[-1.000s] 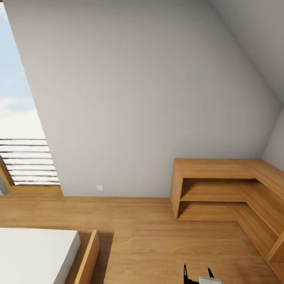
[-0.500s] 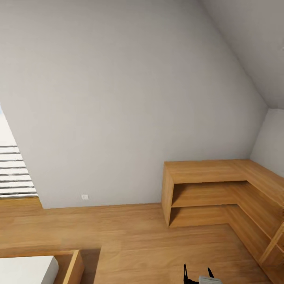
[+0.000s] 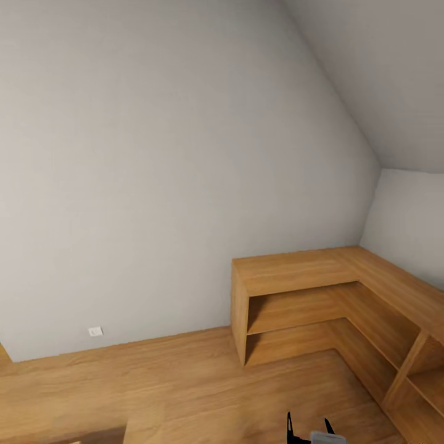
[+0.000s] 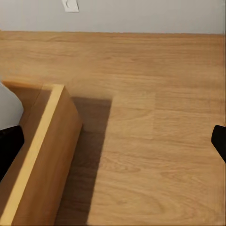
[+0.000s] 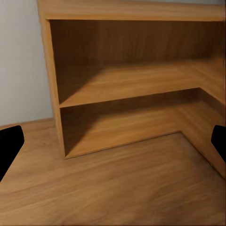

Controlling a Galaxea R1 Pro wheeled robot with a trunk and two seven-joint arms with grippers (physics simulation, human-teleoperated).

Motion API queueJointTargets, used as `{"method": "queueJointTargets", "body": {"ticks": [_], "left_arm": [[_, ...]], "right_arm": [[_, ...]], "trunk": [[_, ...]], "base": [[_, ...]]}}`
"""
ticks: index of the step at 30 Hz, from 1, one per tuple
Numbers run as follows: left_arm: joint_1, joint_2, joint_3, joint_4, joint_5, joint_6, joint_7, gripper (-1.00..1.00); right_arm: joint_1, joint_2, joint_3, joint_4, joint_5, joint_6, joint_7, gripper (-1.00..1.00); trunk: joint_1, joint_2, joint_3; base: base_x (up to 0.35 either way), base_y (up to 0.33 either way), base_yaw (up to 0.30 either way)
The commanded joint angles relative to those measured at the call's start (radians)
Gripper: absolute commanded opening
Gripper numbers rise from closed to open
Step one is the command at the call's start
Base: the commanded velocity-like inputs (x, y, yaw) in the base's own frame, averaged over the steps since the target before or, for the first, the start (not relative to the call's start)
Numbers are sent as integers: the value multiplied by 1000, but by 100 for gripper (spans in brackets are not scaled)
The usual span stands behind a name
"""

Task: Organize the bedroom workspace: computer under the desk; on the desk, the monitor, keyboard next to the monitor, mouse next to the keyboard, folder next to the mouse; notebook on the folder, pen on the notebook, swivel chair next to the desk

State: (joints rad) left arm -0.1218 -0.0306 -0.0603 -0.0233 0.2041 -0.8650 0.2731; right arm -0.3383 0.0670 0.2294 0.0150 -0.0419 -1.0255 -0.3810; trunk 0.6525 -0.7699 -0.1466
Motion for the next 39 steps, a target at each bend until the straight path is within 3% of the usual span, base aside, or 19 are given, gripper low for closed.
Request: {"method": "queueJointTargets", "body": {"ticks": [1,18,27,39], "left_arm": [[0,0,-7,0,8,-3,2,100],[0,5,-2,0,10,21,3,100],[-1,3,-4,0,9,94,3,100],[0,3,-6,0,8,111,2,100]], "right_arm": [[-1,0,8,2,-4,-2,-5,100],[-1,1,4,0,-8,-1,-9,100],[-1,3,1,1,-15,2,-11,100],[-1,8,1,2,-18,2,-17,100]], "trunk": [[1,-1,-2],[1,-1,-2],[1,-1,-2],[1,-1,-12]], "base": [[224,-124,-273],[63,-31,-292],[246,-1,-298],[221,0,-256]]}}
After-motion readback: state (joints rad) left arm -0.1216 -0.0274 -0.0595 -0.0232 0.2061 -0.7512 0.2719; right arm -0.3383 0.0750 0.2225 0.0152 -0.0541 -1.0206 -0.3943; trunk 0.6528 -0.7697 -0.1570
